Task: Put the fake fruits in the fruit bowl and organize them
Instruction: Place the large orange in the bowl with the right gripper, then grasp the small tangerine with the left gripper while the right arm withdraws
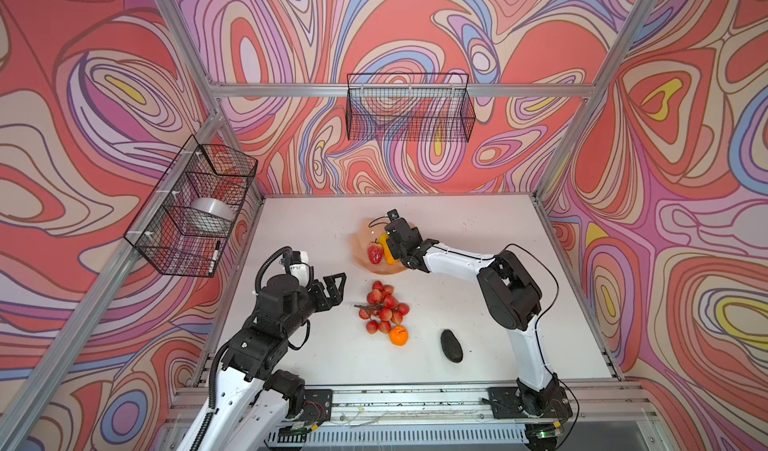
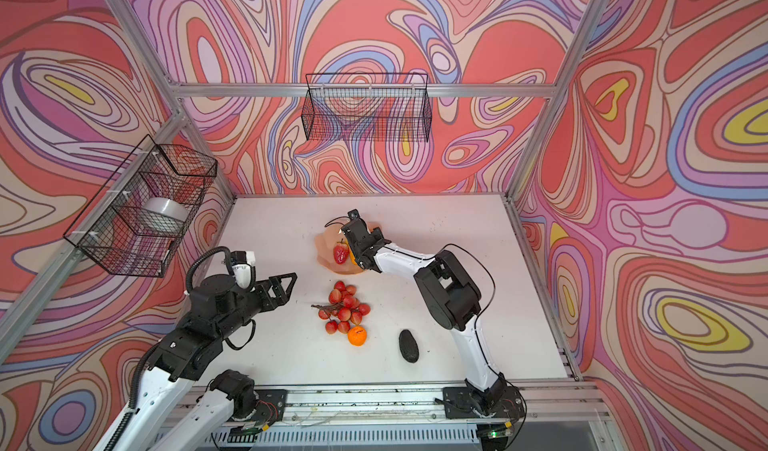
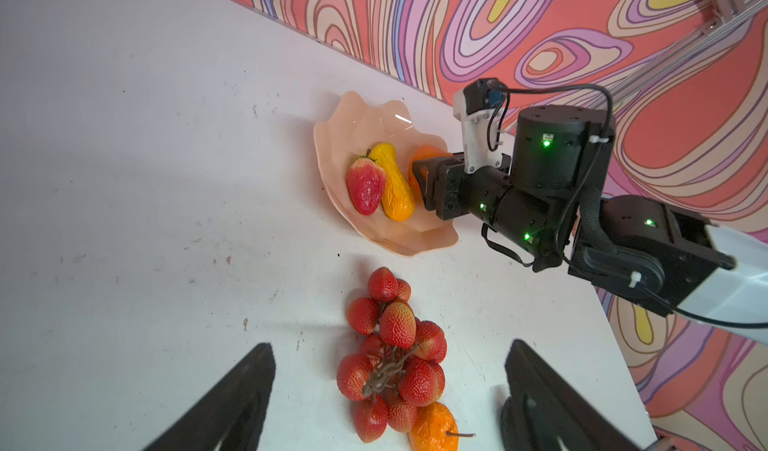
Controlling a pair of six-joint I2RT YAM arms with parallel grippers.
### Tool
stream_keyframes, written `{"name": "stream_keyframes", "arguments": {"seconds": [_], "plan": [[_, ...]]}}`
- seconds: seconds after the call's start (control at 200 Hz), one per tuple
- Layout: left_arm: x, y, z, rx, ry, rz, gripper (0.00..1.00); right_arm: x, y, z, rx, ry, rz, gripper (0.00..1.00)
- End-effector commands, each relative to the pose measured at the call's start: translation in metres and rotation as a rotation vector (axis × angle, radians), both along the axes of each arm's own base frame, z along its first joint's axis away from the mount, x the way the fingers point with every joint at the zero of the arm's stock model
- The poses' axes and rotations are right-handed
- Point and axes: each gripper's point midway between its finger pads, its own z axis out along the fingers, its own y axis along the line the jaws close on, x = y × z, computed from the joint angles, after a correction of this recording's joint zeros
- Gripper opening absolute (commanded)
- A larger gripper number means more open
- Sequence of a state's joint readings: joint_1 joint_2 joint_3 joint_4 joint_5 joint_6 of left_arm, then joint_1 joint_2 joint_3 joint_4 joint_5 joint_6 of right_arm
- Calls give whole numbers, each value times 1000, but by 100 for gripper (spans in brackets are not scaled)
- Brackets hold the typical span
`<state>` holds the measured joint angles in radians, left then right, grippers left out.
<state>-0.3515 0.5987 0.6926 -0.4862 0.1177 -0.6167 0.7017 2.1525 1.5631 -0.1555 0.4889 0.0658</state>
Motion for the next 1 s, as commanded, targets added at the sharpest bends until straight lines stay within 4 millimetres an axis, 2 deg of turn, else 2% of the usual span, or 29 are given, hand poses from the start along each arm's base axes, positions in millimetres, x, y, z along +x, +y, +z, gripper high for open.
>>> {"name": "stream_keyframes", "arguments": {"seconds": [0.0, 0.145, 0.235, 0.355, 0.386, 0.401, 0.466, 0.596, 0.746, 0.846, 0.996], "plan": [[-8, -9, -13, -43, 76, -42, 86, 4, 4, 28, 58, -47, 0, 78], [-15, -18, -18, -62, 117, -85, 84, 1, 3, 67, 109, -92, -2, 86], [-20, -26, -20, -56, 140, -125, 83, -7, -4, 93, 170, -122, -24, 89], [-33, -45, -29, -9, 185, -202, 82, -27, -27, 126, 299, -155, -84, 92], [-36, -51, -33, 10, 200, -222, 82, -33, -33, 127, 332, -148, -100, 93], [-38, -54, -34, 19, 205, -232, 82, -37, -38, 140, 367, -163, -106, 93], [-47, -66, -44, 62, 244, -278, 81, -52, -54, 148, 465, -157, -134, 94], [-63, -92, -62, 161, 295, -378, 81, -78, -89, 152, 634, -134, -188, 95], [-78, -132, -78, 256, 331, -507, 81, -103, -124, 142, 678, -116, -265, 96], [-83, -153, -97, 290, 403, -571, 80, -116, -139, 136, 684, -111, -302, 96], [-83, -167, -122, 353, 484, -608, 80, -131, -153, 128, 696, -101, -340, 96]]}}
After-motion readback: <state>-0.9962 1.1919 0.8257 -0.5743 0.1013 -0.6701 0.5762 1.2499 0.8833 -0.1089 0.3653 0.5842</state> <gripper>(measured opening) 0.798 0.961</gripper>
